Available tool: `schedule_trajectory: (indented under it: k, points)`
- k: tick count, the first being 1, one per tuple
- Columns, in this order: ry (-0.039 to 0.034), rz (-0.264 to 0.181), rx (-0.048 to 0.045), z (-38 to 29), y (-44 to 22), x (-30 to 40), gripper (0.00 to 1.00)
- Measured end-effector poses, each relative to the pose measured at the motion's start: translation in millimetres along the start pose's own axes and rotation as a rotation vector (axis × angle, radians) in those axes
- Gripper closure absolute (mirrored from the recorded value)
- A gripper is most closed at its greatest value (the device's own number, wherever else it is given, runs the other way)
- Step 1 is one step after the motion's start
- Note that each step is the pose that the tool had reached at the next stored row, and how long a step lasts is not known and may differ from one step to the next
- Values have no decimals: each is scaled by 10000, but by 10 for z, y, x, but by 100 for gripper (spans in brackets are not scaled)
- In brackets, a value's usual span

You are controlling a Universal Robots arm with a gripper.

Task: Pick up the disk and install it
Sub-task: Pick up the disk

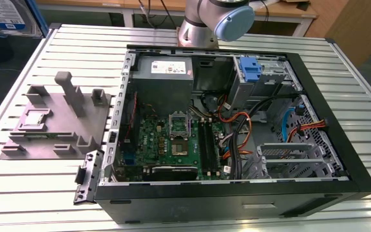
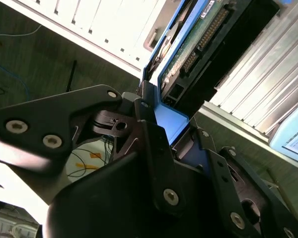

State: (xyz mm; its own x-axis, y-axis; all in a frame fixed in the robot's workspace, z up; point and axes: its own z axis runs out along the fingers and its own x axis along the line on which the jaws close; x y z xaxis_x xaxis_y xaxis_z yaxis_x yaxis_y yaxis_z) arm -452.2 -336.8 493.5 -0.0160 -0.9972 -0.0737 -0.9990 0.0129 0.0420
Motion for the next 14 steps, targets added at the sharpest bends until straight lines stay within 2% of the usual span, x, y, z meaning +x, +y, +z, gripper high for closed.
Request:
schedule_trajectory:
  k: [4,8,14]
  points:
    - [0,0,0,-66,3,-5,63]
    - [18,1,3,-65,3,-1,63]
    - [48,2,2,-70,-1,57,63]
